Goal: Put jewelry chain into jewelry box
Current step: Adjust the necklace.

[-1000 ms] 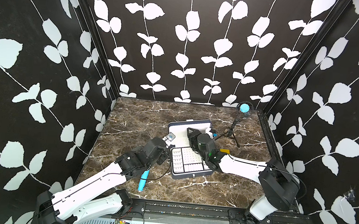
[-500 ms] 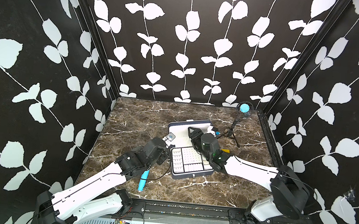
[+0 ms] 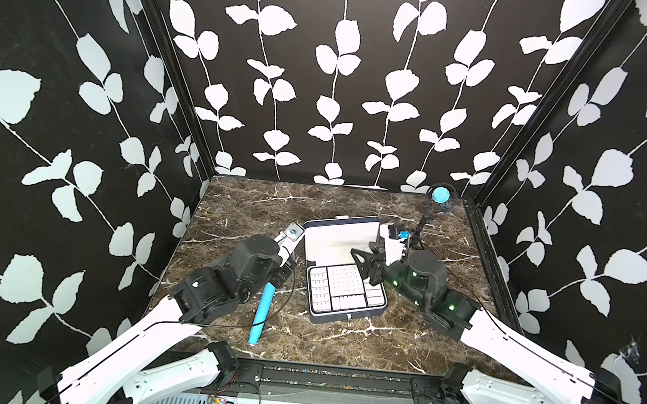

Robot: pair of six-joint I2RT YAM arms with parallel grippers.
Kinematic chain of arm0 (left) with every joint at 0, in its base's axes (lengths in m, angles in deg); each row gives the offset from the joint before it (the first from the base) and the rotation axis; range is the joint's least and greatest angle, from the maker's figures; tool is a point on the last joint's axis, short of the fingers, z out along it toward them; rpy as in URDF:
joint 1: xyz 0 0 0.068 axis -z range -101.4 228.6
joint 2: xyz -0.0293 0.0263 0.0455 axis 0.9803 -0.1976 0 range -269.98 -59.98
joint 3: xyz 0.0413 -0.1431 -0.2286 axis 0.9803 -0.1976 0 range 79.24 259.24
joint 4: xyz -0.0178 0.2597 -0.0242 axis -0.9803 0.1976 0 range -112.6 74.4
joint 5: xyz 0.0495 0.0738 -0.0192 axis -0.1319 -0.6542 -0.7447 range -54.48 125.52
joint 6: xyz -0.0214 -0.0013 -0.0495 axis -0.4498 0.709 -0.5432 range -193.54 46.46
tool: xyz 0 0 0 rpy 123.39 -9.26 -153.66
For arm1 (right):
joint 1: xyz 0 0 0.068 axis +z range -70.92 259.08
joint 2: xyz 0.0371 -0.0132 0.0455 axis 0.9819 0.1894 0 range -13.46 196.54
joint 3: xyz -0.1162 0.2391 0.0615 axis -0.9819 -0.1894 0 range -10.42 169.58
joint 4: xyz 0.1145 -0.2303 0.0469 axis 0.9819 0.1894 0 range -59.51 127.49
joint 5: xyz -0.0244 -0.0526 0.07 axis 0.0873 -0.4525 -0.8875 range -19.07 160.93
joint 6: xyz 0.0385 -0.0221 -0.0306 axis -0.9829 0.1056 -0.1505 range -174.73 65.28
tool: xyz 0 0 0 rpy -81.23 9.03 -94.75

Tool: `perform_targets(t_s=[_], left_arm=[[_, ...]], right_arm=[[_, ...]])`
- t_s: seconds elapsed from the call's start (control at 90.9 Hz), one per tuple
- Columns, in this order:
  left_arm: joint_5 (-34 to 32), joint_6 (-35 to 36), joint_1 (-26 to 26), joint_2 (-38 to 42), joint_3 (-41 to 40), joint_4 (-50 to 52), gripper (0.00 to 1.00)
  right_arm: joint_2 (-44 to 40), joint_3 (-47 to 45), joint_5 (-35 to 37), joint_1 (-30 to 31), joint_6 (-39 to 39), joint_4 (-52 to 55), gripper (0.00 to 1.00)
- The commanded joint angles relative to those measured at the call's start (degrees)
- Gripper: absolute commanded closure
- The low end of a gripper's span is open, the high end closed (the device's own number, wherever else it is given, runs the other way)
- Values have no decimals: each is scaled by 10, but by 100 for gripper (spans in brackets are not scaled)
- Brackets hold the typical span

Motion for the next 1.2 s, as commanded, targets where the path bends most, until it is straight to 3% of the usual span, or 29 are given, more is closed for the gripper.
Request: perform_targets(t_s=[0.0, 0.22, 0.374, 0.726, 1.188], left_arm=[[31, 33, -2, -4, 52, 51, 100], [123, 108, -1, -14, 113, 64, 100], [177, 150, -2, -10, 119, 40, 100], [222, 188, -2, -9, 105, -12, 100], [224, 197, -2, -16, 106, -22, 100]], right_arm=[[-2, -13, -59, 11, 136, -19, 36], [34, -14, -104, 67, 227, -103, 40], [60, -17, -90, 107, 273, -136, 43], [109, -55, -40, 139, 240, -280, 49], [145, -38, -40, 148, 216, -308, 57]])
